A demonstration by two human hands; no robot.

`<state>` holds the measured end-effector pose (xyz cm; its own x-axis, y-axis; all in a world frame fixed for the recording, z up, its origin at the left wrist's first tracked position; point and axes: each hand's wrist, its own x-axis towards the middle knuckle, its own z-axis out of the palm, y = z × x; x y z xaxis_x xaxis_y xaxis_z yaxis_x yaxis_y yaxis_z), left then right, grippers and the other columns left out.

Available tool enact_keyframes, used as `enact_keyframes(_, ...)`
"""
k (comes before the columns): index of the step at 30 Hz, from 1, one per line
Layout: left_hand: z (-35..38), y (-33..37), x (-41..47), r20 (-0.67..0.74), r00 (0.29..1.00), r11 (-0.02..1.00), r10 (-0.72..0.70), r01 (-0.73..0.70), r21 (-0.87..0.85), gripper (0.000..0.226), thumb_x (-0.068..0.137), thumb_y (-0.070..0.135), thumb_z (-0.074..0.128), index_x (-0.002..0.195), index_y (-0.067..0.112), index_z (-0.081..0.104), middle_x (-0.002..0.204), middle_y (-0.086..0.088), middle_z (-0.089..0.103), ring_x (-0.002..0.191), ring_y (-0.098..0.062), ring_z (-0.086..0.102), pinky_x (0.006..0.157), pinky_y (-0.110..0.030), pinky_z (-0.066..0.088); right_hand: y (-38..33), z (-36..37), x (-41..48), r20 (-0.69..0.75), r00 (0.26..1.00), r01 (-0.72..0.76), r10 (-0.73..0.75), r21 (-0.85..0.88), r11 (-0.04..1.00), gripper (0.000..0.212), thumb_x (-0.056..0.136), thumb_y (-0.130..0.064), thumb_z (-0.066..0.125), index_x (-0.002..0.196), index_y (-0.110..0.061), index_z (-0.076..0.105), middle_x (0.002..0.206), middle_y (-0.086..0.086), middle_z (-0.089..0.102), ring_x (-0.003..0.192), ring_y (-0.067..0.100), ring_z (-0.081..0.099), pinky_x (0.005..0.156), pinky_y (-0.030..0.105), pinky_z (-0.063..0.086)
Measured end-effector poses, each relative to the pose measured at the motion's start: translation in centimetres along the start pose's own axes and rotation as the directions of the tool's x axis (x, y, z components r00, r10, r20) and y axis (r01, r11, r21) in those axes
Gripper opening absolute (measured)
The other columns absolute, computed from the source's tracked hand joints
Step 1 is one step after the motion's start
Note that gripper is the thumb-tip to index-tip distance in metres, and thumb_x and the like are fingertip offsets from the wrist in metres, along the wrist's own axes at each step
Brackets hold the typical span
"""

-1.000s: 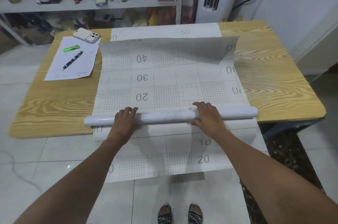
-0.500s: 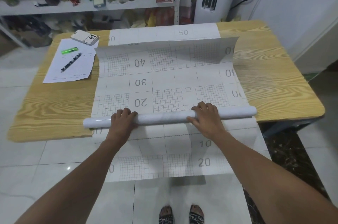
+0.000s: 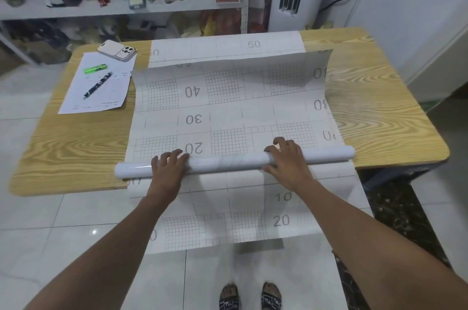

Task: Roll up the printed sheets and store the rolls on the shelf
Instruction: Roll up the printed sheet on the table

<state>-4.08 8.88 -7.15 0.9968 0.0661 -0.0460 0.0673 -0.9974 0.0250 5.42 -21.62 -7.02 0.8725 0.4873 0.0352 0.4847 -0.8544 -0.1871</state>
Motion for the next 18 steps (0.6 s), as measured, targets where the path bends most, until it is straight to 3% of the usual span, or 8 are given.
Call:
enact_keyframes(4,0.0,0.1,0.4,0.029,0.999,0.999,0.020,-0.020,0.027,0.078,0.053,0.019,0.089,0.120,0.006,0.052,0.108,-0.021,0.055,0.091,-0.041,0.053,0.079,-0.057,0.044,0.2,-0.3,0.2,0.073,0.997,0.006,-0.002,-0.043,0.999,0.042,0.087,-0.046,0.056,0.119,-0.019,0.056,0.116,0.005,0.048,0.100,0.026,0.041,0.091,0.037,0.031)
enact_keyframes(8,-0.2,0.4,1.0,-0.001,1.000,1.000,0.020,-0.020,0.007,0.078,0.051,0.028,0.089,0.117,0.003,0.056,0.090,-0.021,0.058,0.077,-0.040,0.055,0.071,-0.052,0.046,0.2,-0.5,0.4,0.136,0.990,0.043,-0.033,-0.073,0.996,0.044,0.092,-0.045,0.045,0.128,-0.019,0.048,0.120,0.005,0.047,0.105,0.026,0.041,0.097,0.037,0.026)
enact_keyframes(13,0.1,0.4,1.5,0.035,0.999,0.998,-0.042,0.043,-0.052,0.056,0.079,0.023,0.070,0.127,0.008,0.046,0.114,-0.014,0.057,0.107,-0.036,0.049,0.102,-0.053,0.025,0.0,-0.4,0.3,0.116,0.993,-0.021,0.024,-0.033,0.999,0.047,0.095,-0.044,0.041,0.132,-0.016,0.041,0.125,0.005,0.052,0.111,0.029,0.044,0.101,0.038,0.024)
enact_keyframes(18,-0.1,0.1,1.2,0.074,0.997,0.998,-0.013,0.017,-0.054,0.040,0.084,0.013,0.063,0.121,0.012,0.047,0.120,-0.006,0.053,0.117,-0.026,0.043,0.108,-0.049,0.015,-0.4,-0.3,0.0,0.031,0.999,-0.043,0.044,-0.029,0.999,0.041,0.088,-0.037,0.058,0.116,-0.007,0.055,0.110,0.013,0.059,0.099,0.037,0.051,0.091,0.047,0.037)
